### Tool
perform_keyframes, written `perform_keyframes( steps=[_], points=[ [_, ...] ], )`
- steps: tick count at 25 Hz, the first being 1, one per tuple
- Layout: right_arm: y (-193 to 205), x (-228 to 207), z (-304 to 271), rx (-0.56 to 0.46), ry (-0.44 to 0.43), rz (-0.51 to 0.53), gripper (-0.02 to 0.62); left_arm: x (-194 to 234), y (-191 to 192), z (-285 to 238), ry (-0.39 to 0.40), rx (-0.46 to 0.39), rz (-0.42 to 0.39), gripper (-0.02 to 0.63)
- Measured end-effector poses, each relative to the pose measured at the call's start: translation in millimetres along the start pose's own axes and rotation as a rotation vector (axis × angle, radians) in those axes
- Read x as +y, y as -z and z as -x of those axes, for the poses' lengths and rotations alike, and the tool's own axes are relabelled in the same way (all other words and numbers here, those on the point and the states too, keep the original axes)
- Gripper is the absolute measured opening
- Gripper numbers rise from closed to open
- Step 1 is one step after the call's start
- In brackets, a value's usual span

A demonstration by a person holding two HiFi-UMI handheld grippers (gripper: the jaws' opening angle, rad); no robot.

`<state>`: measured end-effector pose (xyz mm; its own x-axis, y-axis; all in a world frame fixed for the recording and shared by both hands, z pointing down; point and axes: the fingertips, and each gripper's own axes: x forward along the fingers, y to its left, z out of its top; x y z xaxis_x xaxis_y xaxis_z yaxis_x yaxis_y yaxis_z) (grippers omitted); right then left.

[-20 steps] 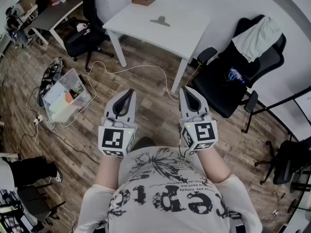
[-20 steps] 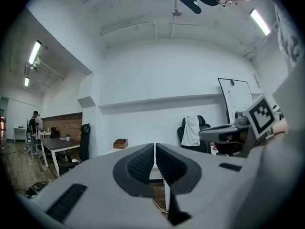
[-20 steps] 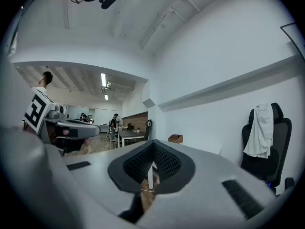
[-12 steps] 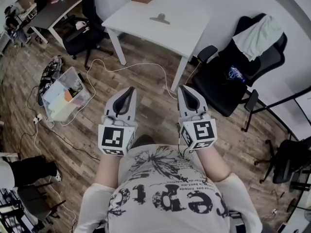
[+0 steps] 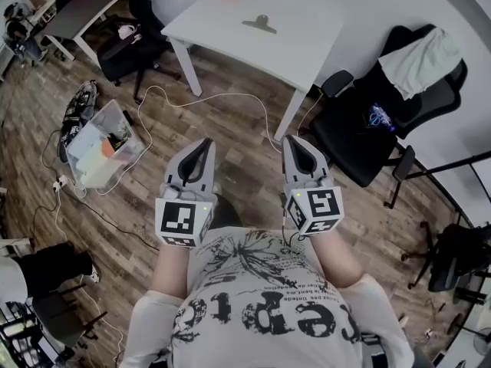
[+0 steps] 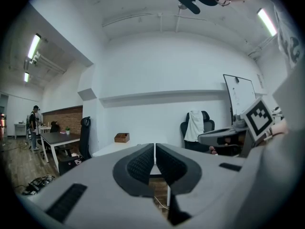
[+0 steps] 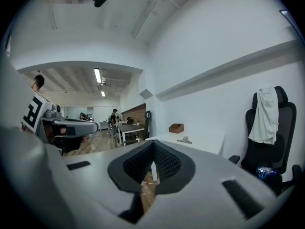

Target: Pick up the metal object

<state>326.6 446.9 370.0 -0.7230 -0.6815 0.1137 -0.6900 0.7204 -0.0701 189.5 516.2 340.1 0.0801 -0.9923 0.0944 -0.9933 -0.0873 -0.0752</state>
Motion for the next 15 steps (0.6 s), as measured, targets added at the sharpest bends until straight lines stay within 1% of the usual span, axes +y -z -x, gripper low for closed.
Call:
perform_keyframes(
  steps=[3, 6, 12, 15],
  points=[
    [6, 2, -35, 0.024, -0.002, -0.003, -0.009, 29, 10, -20, -0.005, 0.013, 0.015, 0.012],
    [6, 6, -82, 0.041, 0.011, 0.009, -0.009, 68, 17, -49, 0.006, 0.027, 0.022, 0.012],
    [-11, 10, -191, 0.047, 0.077, 0.002, -0.009, 168, 6, -122, 0.042, 0.016, 0.033, 0.012],
    [-22, 10, -246, 0.036, 0.123, -0.003, -0.008, 217, -2, -163, 0.084, 0.005, 0.022, 0.012]
  ],
)
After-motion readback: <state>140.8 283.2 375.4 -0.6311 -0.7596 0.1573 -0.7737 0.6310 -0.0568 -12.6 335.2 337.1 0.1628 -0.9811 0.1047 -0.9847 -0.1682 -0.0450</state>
